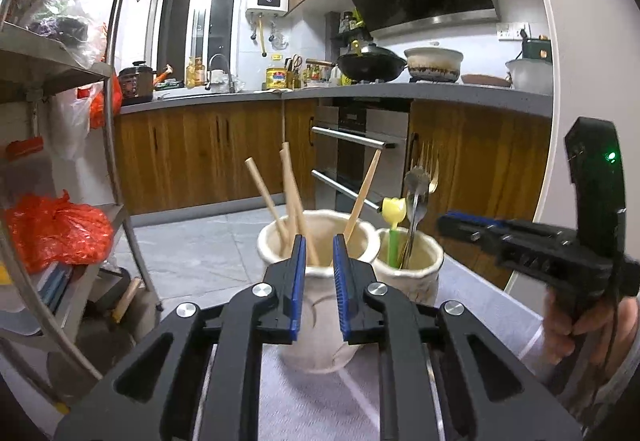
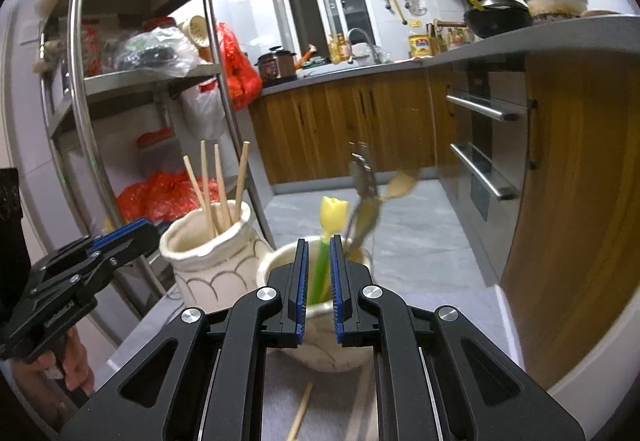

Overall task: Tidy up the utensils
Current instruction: 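Open the left tool releasing the chopstick while the right tool releases the yellow spoon, then withdraw both tools toward the last chopstick and yellow spoon on the mat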

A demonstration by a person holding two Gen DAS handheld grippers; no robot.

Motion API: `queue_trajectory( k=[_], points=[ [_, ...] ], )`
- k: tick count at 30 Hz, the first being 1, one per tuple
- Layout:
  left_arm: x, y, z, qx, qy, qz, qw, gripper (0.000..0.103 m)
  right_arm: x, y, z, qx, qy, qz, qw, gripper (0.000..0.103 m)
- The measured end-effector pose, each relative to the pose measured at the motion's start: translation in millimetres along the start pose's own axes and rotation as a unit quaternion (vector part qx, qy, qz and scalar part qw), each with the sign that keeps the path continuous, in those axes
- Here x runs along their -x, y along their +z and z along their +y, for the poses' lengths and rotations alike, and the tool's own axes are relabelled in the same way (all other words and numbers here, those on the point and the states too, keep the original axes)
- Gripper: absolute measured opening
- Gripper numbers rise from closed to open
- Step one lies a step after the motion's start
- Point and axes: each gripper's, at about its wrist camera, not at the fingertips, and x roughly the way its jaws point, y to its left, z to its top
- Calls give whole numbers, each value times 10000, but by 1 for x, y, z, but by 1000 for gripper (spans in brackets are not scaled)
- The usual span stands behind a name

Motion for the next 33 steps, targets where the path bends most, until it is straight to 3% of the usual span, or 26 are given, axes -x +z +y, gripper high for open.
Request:
queue_trajectory(
  k=[15,23,26,28,33],
  points=[
    [32,-21,11,151,242,504,9983,14,41,-32,5,168,-138,500,9985,12],
    [39,-36,-4,36,42,845,9964,18,52,-37,3,193,-131,610,9979,18],
    [40,-42,-10,-33,-47,987,9951,28,54,-44,1,207,-111,760,9968,19],
    [40,-46,-12,-23,-84,1077,9942,40,56,-50,-1,260,-179,837,9960,26],
    [37,-57,-15,-63,43,1201,9927,69,56,-57,-8,254,-289,915,9951,60]
  ],
)
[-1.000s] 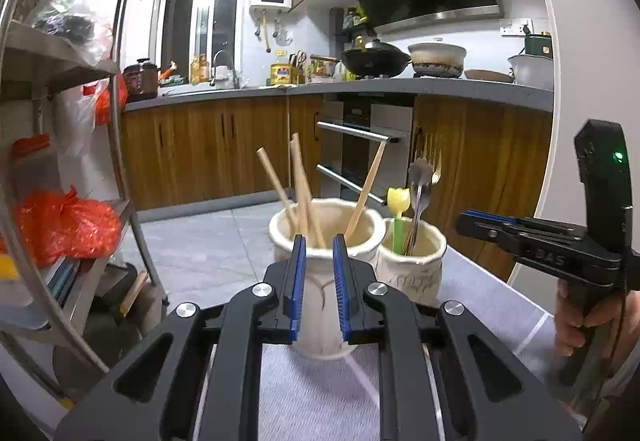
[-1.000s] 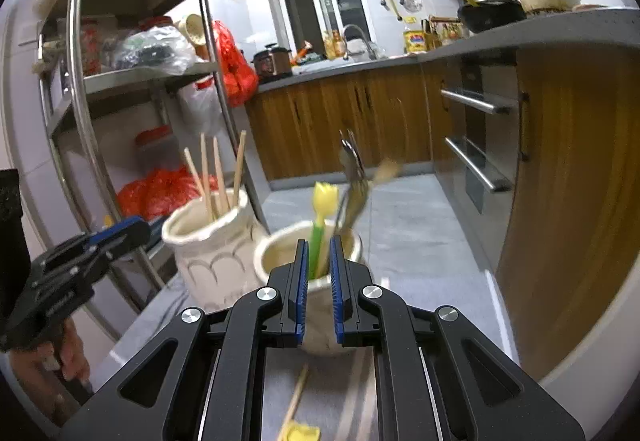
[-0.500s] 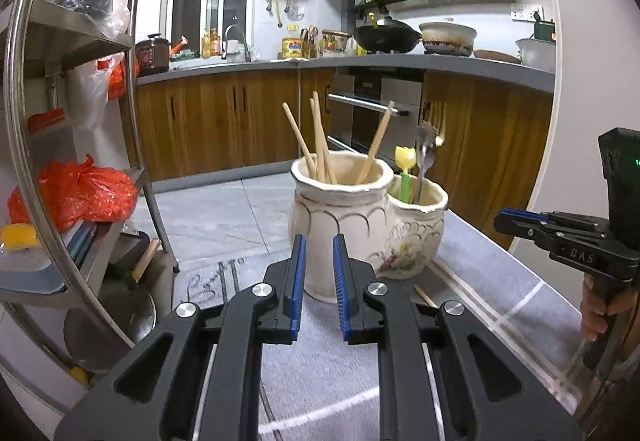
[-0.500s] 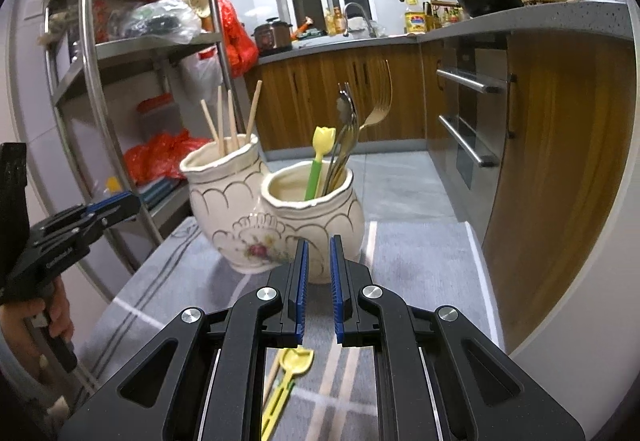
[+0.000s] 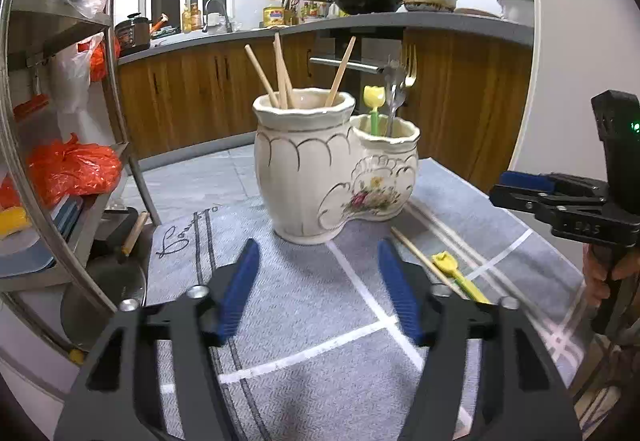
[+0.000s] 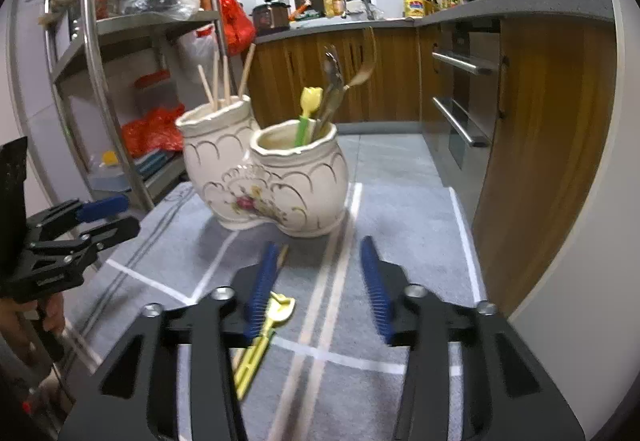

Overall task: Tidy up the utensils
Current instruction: 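Withdraw both tools toward the last chopstick and yellow spoon on the mat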

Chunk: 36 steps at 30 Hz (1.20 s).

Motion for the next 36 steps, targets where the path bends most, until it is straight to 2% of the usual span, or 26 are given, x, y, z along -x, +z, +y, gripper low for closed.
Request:
queue_trajectory(
  k=[1,2,4,7,14,26,30,32,34,36],
  points=[
    [-1,0,1,25,20,3,10000,76,0,0,-1,-29,10,6,10000,68],
    [-1,0,1,65,35,-7,10000,80,0,0,-3,-76,27,-4,10000,72],
    [0,1,2,100,64,-56,9999,89,1,0,-4,-124,3,-34,9999,87],
    [0,2,1,83,66,-68,9999,93,0,1,-6,-121,-100,-24,9999,94],
    [-1,-1,4,140,166,-43,9998,97,-5,-7,-10,-18,-351,239,9991,96],
    [-5,-8,9,201,161,69,9996,97,-26,-25,13,285,-134,901,9954,96],
    [-5,-7,11,255,146,53,9996,97,-29,-29,22,294,12,1038,9942,92],
    [-5,-7,12,271,143,54,9995,97,-31,-31,25,297,25,1120,9933,81],
    [-4,-7,11,268,143,56,9995,97,-33,-32,27,272,40,1193,9925,64],
    [-4,-7,11,263,139,55,9995,97,-34,-33,27,193,130,1266,9917,55]
  ],
)
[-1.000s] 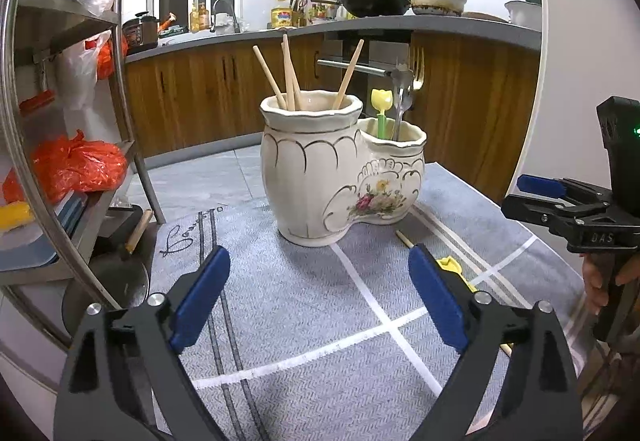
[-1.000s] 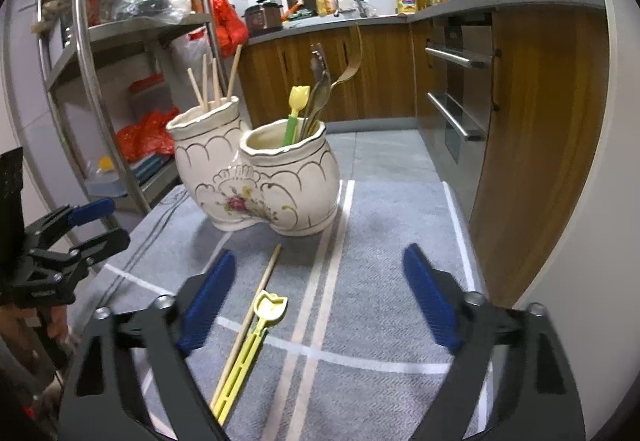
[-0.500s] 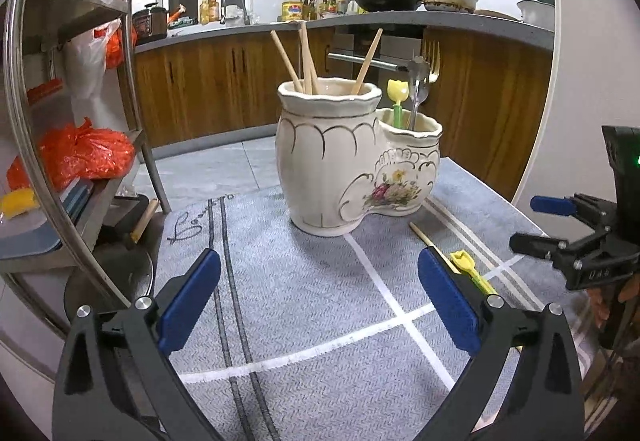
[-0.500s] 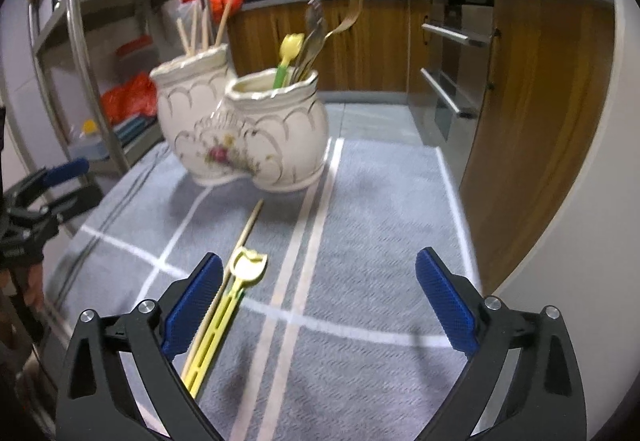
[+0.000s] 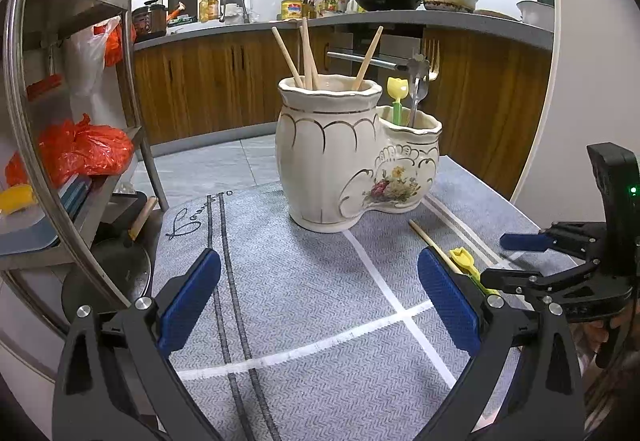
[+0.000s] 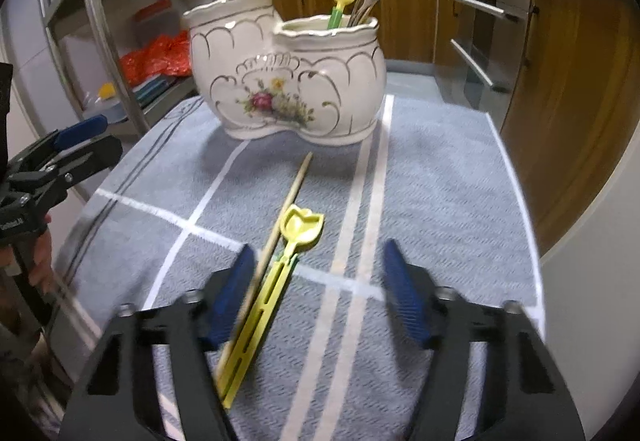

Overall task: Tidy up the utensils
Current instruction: 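Withdraw both tools toward the last chopstick and yellow spoon on the mat, then grasp the wooden chopstick with the left tool while the right tool grasps the yellow spoon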

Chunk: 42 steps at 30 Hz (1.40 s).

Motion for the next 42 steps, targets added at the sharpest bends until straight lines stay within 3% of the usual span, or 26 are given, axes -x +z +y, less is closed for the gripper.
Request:
queue_trajectory(
  k=[6,11,19,24,28,42],
  points=[
    [0,0,0,11,13,-11,10000,97,-2,-3,3,-155,374,167,9990,33],
    [1,0,0,36,25,-8,10000,97,-5,-4,3,-89,317,269,9991,18],
    [1,1,-3,-1,-40,9,10000,97,-14,7,-2,-122,88,329,9993,18],
    [3,3,-12,-116,-104,27,9999,97,-17,8,11,400,-217,266,9986,16],
    [2,7,-22,-197,-190,73,9996,97,-14,8,6,438,-264,211,9985,11],
    [-37,-4,-89,-510,-490,977,9927,96,33,9,-38,-93,-99,-436,9990,11]
  ],
)
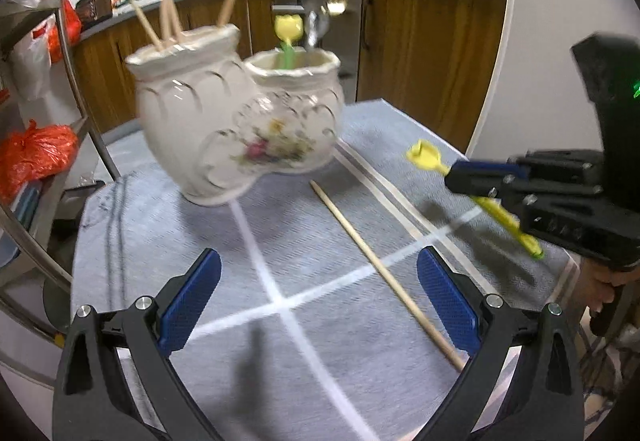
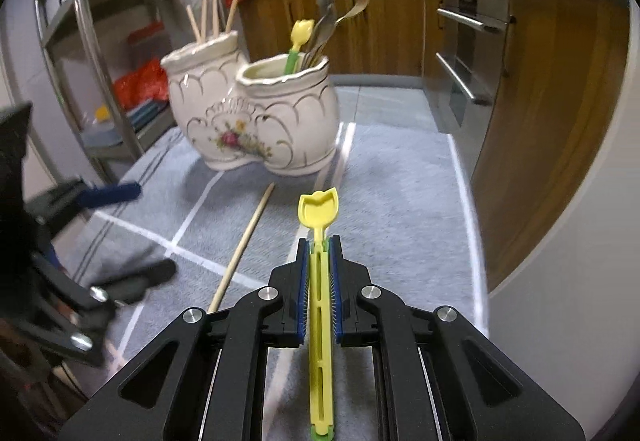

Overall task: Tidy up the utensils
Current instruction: 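Grasp the wooden chopstick with the left tool while the right tool grasps the yellow spoon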

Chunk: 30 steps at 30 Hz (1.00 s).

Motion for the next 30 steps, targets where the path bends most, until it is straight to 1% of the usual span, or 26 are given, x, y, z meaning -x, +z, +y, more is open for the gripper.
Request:
queue_trajectory(
  k=[2,3,5,7,10,11,14,15,16,17,18,19,23,25,30],
  points=[
    [-9,0,-7,49,6,171,9998,88,2,-2,-1,-16,64,-24,10000,11],
    [-14,1,-12,67,21,267,9996,82,3,-3,-1,-15,97,-31,9999,11],
    [-21,1,-19,59,33,383,9992,76,4,-6,-2,-10,147,-40,9999,11],
    [-26,1,-26,4,78,471,9989,63,4,-7,-1,-10,158,-41,9999,11],
    [-35,1,-35,-33,104,612,9981,54,3,-7,-2,-40,177,-45,9998,11],
    [-38,1,-37,-32,114,679,9976,52,3,-8,-2,-48,180,-50,9998,11],
    [-42,5,-39,-65,214,684,9974,48,3,-9,-1,-64,202,-62,9998,11],
    [-43,6,-40,-90,255,680,9973,42,3,-10,-1,-64,216,-65,9997,11],
    [-43,7,-40,-103,295,677,9972,32,4,-10,-1,-61,221,-69,9997,11],
    [-44,8,-40,-111,313,680,9971,26,4,-11,-1,-51,226,-73,9997,11],
    [-44,8,-40,-135,308,687,9971,16,5,-11,0,-50,225,-77,9997,11],
    [-45,8,-39,-168,268,701,9970,11,5,-11,0,-48,226,-81,9997,11],
    [-43,8,-31,-251,130,731,9969,8,6,-11,0,-51,223,-107,9997,11],
    [-41,7,-23,-284,72,737,9969,4,7,-11,1,-39,233,-115,9997,11],
    [-25,0,-3,-324,12,701,9970,4,9,-11,4,-19,280,-175,9995,11]
  ],
)
